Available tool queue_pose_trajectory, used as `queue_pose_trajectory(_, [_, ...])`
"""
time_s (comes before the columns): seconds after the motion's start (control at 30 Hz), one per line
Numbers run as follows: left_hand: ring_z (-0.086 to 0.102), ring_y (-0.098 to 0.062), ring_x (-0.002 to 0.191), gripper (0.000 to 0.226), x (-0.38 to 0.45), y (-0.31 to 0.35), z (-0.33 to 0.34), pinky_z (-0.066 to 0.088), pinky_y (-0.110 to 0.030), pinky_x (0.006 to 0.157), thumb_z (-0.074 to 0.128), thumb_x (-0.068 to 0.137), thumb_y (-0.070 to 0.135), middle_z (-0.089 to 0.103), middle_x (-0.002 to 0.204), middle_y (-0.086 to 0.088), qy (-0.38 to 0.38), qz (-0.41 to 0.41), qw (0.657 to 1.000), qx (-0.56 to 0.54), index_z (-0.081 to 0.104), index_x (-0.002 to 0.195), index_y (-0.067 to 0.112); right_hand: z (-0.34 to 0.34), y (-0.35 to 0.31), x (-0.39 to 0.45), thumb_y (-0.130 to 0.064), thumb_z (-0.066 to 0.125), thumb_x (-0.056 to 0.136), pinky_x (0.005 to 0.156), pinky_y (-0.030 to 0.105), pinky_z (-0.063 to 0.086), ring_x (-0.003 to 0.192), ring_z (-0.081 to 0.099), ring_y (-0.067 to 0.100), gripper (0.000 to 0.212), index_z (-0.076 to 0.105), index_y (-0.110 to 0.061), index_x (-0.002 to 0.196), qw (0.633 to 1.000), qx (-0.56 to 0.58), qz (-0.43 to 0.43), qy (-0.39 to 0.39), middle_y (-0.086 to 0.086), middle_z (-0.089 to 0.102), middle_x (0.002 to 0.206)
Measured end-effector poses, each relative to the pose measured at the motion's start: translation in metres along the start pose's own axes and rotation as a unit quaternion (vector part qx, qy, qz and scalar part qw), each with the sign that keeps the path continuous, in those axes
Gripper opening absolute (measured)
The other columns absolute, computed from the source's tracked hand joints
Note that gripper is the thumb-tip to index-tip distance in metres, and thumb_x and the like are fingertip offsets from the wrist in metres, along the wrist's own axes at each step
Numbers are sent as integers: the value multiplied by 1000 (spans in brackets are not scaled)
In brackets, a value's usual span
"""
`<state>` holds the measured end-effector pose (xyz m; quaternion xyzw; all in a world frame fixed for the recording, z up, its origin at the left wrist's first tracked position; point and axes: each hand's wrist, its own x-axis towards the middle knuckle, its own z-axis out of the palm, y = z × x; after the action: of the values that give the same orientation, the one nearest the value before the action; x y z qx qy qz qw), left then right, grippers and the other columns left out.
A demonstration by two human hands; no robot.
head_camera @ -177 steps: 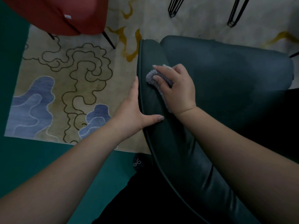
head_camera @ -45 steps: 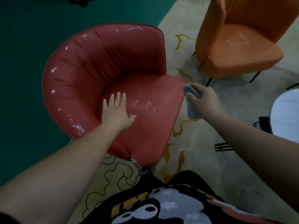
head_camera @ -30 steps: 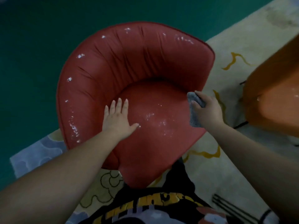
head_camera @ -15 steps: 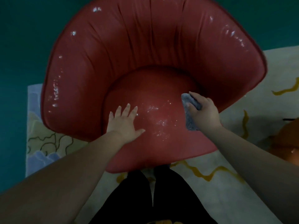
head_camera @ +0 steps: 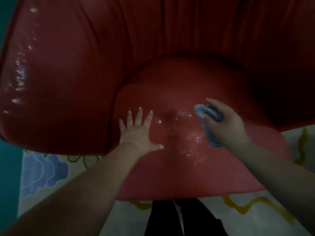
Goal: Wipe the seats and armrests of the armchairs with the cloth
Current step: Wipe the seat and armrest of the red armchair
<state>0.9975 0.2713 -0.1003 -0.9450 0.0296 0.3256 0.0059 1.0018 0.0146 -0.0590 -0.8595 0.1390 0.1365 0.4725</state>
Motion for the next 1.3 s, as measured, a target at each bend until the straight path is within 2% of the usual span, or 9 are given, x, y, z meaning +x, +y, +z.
queue_pose_trajectory(0.23, [-23,-31,145,149,59,-13,43,-4,-51,117,74,50,77,-36,154,-2,-4,-25,999,-27,-28,146,27,78,23,44,-44,70,81,87,16,42,106,53,-5,53,46,-45,128,1000,17,-19,-14,-30,53,110])
queue_pose_trajectory(0.3, [-25,-28,145,152,65,-17,55,3,-48,120,77,49,74,-39,152,0,3,-27,998,-49,-30,145,27,101,25,59,-41,67,84,89,24,46,108,54,0,48,46,-44,127,999,2,-54,-5,-22,56,117])
queue_pose_trajectory(0.4, [-29,-21,143,150,65,-24,70,2,-42,118,75,47,76,-43,149,6,50,-10,995,-80,-31,144,30,125,31,88,-39,63,88,79,22,41,104,53,12,46,49,-36,131,982,-117,-129,69,-5,56,115])
queue_pose_trajectory(0.57, [-31,-8,140,144,57,-31,82,-3,-34,115,69,51,79,-42,149,13,96,-1,989,-113,-27,146,30,153,47,99,-38,56,92,78,33,45,105,53,26,44,52,-21,133,961,-228,-73,138,8,57,113])
queue_pose_trajectory(0.77, [-22,-10,145,140,53,-30,77,0,-32,118,71,54,75,-37,149,12,114,15,987,-112,-14,152,23,170,47,56,-37,67,83,59,35,51,82,57,29,40,65,-20,119,911,-295,-287,9,6,62,97])
queue_pose_trajectory(0.93, [-24,-6,142,138,49,-45,72,-1,-31,114,71,55,75,-29,157,10,127,0,984,-128,-12,152,24,149,48,95,-34,64,87,67,37,45,85,51,36,36,63,-20,121,933,-293,-149,149,12,59,98])
queue_pose_trajectory(1.07, [-17,-10,146,136,49,-51,74,7,-32,116,73,55,72,-23,159,9,121,-13,982,-146,-6,154,22,181,46,57,-41,59,88,64,38,50,81,53,31,37,67,-19,117,899,-306,-313,-8,8,61,95])
queue_pose_trajectory(1.13, [-17,-9,146,136,46,-52,77,7,-33,116,73,55,73,-23,159,9,121,-14,981,-154,-5,154,22,172,45,69,-42,55,88,63,39,51,81,55,32,39,68,-19,116,881,-318,-348,-39,8,63,93])
queue_pose_trajectory(1.3, [-19,-7,145,137,34,-60,90,7,-35,115,68,55,76,-25,158,9,124,-32,976,-177,-11,153,24,168,24,123,-46,57,90,71,34,43,92,56,32,40,64,-23,122,916,-287,-265,92,10,63,102])
